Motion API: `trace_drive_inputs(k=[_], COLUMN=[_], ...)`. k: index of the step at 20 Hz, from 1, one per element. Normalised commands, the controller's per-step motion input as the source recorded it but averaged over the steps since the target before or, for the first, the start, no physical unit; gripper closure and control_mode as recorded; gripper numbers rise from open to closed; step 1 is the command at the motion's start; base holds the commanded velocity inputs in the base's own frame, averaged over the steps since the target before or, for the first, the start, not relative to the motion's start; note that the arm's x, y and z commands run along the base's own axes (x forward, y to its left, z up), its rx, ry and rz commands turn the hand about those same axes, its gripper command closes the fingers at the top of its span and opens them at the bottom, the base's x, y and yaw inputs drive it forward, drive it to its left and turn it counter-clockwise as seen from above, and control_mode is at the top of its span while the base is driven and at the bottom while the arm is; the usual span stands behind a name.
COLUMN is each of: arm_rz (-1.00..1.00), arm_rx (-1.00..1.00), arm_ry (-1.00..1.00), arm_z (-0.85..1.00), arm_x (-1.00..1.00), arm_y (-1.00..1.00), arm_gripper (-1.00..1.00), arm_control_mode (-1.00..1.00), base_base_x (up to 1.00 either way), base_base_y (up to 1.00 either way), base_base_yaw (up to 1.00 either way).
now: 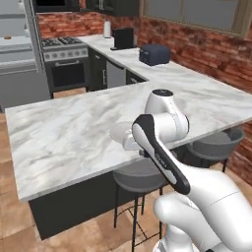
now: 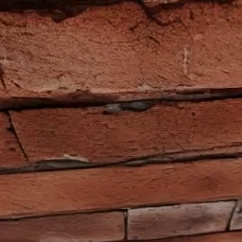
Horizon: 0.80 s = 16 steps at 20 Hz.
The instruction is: Retrieve the butter from the fridge and place it on a plate on the dining table. Then retrieve the butter knife by the fridge and place it near the plate.
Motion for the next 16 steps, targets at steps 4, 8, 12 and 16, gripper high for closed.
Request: trace_drive_inputs(k=[4,8,12,16], arm_rz=[0.00,0.00,0.00,0.00], arm_rx=[0.00,0.00,0.00,0.00], arm_ry=[0.00,0.00,0.00,0.00], arm_z=[0.00,0.00,0.00,0.00], arm_x=[0.00,0.00,0.00,0.00], arm_y=[0.00,0.00,0.00,0.00], arm_gripper=[1.00,1.00,1.00,1.00], arm_control_mode=[1.00,1.00,1.00,1.00], base_base_x=[0.49,0.48,0.55,0.54], base_base_y=[-0.12,-0.18,-0.26,-0.18], base_base_yaw=[0.10,0.03,0.09,0.09])
